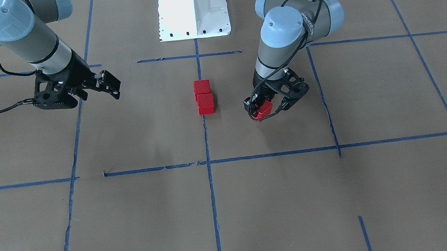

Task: Form red blocks into L shape at center
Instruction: 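Carry the cube with the left gripper toward the two-cube column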

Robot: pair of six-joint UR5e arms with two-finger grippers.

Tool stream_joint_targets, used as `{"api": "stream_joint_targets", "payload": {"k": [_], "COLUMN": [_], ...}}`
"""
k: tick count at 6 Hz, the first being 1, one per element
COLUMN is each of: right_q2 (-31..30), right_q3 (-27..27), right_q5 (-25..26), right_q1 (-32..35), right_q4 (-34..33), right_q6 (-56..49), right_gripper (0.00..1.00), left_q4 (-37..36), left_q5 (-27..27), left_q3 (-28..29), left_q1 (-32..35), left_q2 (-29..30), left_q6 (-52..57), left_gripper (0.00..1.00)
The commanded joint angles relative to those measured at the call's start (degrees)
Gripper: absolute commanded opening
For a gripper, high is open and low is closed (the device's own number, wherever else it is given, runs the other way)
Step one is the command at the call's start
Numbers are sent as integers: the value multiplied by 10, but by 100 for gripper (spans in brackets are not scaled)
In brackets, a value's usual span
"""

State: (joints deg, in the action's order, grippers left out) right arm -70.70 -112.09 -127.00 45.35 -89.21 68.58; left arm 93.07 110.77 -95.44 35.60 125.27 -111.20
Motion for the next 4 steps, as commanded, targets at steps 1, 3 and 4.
{"api": "stream_joint_targets", "payload": {"k": [1,3,4], "right_q2": [-3,-8,-10], "right_q3": [-1,-5,-13], "right_q5": [-15,-17,-18], "right_q1": [3,2,3], "right_q4": [1,0,0], "right_q6": [-3,-6,-4], "right_gripper": [100,100,100], "left_q4": [-14,-15,-23], "left_q5": [-6,-28,-27], "left_q3": [-8,8,13], "left_q1": [-10,-53,-55], "left_q2": [2,21,30], "left_q6": [-187,-331,-369], "left_gripper": [0,1,1]}}
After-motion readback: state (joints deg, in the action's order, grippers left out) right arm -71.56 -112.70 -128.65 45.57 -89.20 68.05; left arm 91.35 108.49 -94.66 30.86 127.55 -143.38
